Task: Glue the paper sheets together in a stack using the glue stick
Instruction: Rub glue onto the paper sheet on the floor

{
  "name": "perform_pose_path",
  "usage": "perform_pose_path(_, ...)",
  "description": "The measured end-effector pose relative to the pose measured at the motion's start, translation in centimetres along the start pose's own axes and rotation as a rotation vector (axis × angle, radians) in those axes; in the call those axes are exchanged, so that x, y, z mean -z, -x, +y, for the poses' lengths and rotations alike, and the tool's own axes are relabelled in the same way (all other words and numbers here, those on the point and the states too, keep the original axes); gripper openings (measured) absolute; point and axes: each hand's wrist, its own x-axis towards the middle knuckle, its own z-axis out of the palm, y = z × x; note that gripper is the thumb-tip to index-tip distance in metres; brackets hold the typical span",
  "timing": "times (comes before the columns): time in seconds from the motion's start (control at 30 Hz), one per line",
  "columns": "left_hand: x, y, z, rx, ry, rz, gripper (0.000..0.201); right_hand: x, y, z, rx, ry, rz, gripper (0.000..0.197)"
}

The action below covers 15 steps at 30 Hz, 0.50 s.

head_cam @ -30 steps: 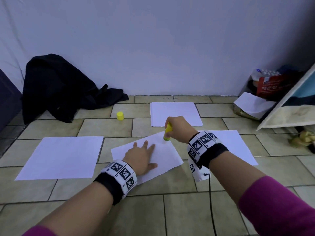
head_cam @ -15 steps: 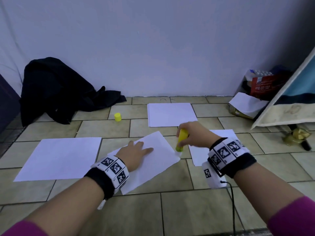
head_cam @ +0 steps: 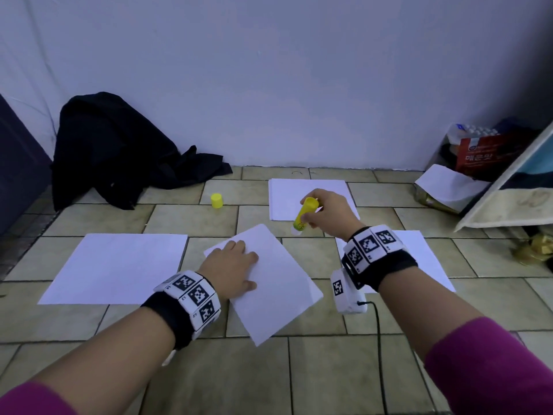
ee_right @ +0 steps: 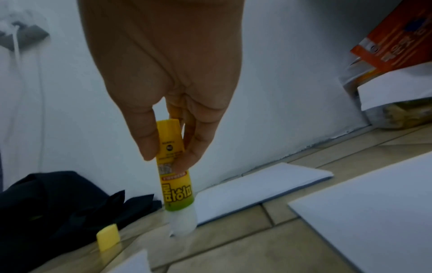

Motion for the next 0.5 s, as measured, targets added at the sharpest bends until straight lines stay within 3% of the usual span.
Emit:
perform_pose_path(0.27, -0.8, -0.2, -0.1, 0.041, 0.147, -0.005, 0.054, -5.3, -2.6, -2.4, 0.086, -0.004, -0.048, 0.027)
perform_pose_path(0.5, -0.8, -0.1, -0.4, 0.052, 0.146, 0.002, 0.059, -5.8, -3.2, -3.1, 0.143, 0.254, -0.198, 0.027)
